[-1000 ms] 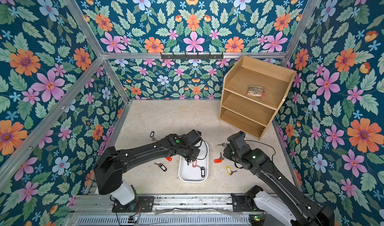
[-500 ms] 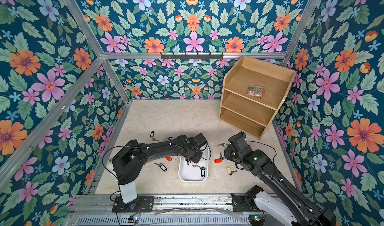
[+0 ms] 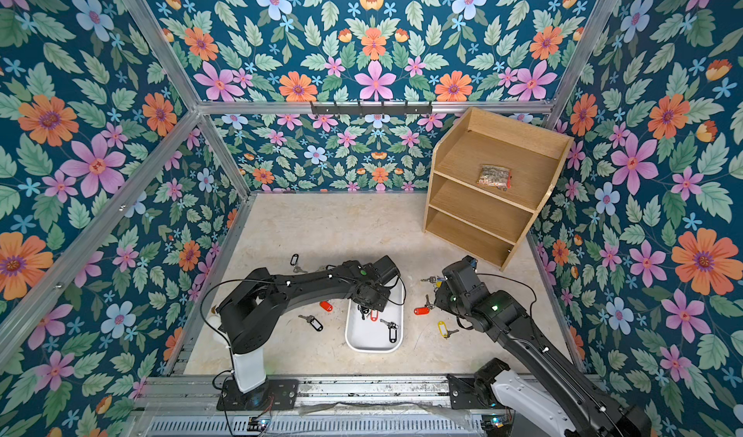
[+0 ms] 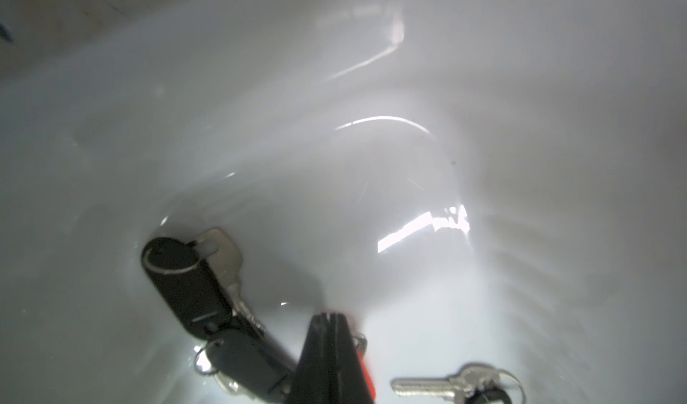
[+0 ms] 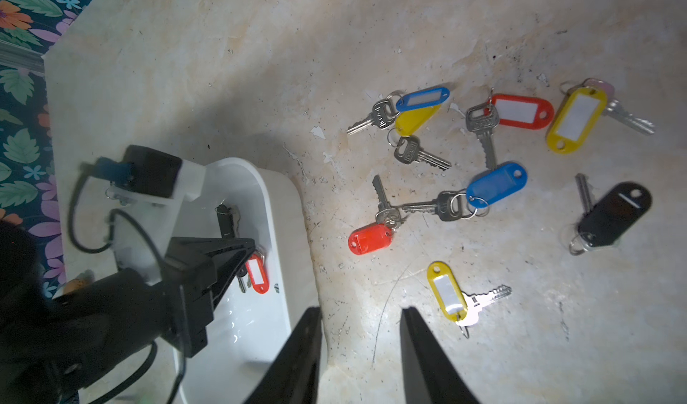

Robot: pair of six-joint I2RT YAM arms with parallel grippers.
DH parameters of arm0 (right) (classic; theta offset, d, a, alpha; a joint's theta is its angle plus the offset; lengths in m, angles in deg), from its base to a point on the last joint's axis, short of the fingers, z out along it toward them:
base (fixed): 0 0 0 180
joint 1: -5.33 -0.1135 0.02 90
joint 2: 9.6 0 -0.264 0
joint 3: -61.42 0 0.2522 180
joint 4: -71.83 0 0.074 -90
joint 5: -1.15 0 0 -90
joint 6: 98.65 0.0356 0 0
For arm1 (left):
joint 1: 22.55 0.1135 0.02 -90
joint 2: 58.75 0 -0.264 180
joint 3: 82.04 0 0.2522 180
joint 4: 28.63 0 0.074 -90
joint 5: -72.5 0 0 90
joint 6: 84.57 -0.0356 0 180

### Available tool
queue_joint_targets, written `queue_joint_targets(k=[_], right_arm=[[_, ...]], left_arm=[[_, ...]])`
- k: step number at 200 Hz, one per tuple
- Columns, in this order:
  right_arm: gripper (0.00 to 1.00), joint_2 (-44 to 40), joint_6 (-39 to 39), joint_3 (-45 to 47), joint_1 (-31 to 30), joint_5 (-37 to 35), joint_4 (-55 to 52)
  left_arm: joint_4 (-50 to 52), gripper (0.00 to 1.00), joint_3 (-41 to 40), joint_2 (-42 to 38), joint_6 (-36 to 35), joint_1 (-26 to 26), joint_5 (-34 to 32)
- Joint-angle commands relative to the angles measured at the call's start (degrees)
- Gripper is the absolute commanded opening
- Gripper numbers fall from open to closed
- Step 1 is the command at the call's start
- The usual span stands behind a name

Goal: Take the keys out of the storage box
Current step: Pick up the key from the storage box, then place the key at the center of the board.

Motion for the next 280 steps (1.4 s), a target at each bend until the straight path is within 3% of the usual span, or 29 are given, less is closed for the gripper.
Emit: queue_joint_targets(k=[1,48,88,134,197,206,219,234,236,240,258,280], right_arm=[[0.4,-0.22,-0.14,0.38,0.02,-0.87,-0.09],[0.39,-0.1,-0.07,1.09,0.02,-0.38,0.58],[0.39,-0.41,0.12,1.82,0.02,0.08,0.99],[0.39,-0.23,0.82,3.16,0.02,2.07,2.75],[0.39,-1.02,0.96,3.8,0.02,2.91,1.38],[0.4,-1.26,0.99,3.93,0.02,3.0,1.18],[0.45,-1.53,1.18,4.17,0.02,2.88,0.92],[0.52,-1.9,1.45,4.44,0.02,2.64,0.74],[0.53,-1.9,1.45,4.46,0.02,2.65,0.68],[0.53,-1.89,1.43,4.42,0.02,2.67,0.73],[0.54,-1.74,1.5,4.52,0.02,2.73,0.83],[0.54,-1.24,1.17,4.32,0.02,2.65,1.05]], left_arm=[[1.82,0.0,1.36,-3.92,1.75,0.06,-3.52],[7.14,0.0,5.75,-14.03,2.76,3.12,-8.47],[5.7,0.0,2.63,-18.49,-1.1,19.93,-5.27],[1.19,0.0,5.91,-4.96,-6.42,33.97,-2.87],[1.68,0.0,20.17,13.41,-5.39,40.37,0.46],[1.97,0.11,21.26,15.05,-5.3,40.85,0.57],[1.52,0.48,21.28,16.37,-5.19,41.51,0.58],[2.12,0.64,21.09,16.64,-5.19,41.81,0.46],[2.22,0.72,20.96,16.53,-5.19,41.83,0.3],[2.35,0.8,20.56,16.09,-5.13,41.74,0.23],[2.03,0.83,16.81,11.53,-4.33,41.06,-0.36],[4.5,0.81,12.65,3.52,-4.04,35.75,-8.65]])
